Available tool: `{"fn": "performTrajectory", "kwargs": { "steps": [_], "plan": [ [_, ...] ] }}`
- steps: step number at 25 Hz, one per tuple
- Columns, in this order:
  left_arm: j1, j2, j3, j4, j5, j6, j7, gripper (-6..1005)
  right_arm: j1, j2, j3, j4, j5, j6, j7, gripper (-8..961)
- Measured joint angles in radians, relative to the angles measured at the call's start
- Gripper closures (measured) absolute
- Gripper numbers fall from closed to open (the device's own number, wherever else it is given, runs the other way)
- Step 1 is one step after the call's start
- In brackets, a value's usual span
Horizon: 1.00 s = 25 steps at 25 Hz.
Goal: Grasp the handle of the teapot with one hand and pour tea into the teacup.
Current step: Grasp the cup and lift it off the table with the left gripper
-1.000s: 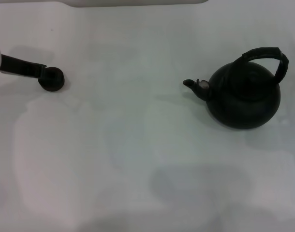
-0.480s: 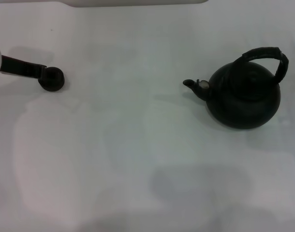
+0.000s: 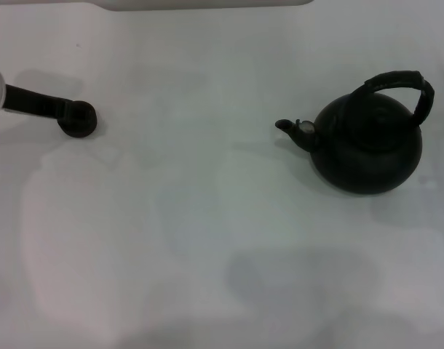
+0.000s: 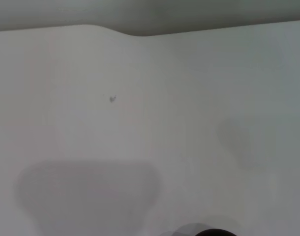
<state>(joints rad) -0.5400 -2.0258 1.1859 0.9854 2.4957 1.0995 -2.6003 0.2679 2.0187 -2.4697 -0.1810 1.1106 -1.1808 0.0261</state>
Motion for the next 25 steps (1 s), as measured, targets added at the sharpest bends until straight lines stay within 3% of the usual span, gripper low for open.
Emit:
{"fn": "performTrajectory", "kwargs": {
  "steps": [25],
  "plan": [
    [-0.038,-0.001,-0.001,-0.07,0.0,-0.023,0.003,287,0.003,0.0,0.0,0.008,0.0,0.001,0.0,81]
  ]
}}
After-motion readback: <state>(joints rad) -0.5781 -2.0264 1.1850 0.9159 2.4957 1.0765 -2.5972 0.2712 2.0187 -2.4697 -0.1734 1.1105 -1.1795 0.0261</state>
